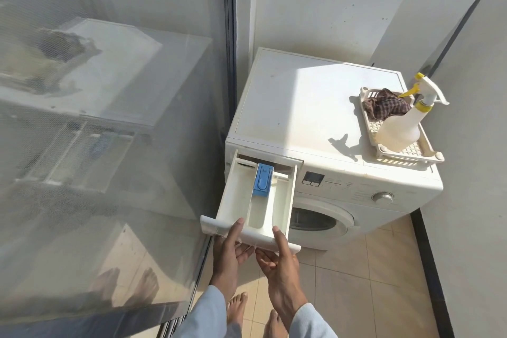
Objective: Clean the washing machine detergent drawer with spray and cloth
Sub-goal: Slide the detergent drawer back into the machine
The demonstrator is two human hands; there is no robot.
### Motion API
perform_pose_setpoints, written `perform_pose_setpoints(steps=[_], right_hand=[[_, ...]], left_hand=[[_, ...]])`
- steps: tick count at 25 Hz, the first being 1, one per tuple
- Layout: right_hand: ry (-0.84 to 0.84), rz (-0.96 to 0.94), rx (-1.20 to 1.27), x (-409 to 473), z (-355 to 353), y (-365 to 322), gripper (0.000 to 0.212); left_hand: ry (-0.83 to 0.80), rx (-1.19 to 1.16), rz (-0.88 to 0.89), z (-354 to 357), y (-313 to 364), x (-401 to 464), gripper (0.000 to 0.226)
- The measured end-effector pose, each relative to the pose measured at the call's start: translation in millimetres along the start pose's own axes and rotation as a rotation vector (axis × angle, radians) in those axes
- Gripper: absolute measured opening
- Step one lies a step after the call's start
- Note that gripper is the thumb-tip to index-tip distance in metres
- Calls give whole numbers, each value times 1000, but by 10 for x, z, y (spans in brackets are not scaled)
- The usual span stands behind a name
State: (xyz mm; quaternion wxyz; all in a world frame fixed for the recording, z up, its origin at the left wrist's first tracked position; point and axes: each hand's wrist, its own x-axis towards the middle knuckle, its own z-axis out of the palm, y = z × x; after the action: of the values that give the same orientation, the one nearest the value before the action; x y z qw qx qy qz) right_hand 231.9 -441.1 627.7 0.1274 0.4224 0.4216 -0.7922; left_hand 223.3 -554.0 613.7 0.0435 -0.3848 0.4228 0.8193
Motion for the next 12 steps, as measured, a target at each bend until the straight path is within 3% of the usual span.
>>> perform_pose_setpoints(steps=[5, 12], right_hand=[[21, 4, -14, 93, -31, 98, 64], [24, -17, -21, 242, -43, 50, 75]], left_hand=[[-10, -18, -48, -96, -95, 126, 76], [-14, -23, -84, -17, -108, 250, 73]])
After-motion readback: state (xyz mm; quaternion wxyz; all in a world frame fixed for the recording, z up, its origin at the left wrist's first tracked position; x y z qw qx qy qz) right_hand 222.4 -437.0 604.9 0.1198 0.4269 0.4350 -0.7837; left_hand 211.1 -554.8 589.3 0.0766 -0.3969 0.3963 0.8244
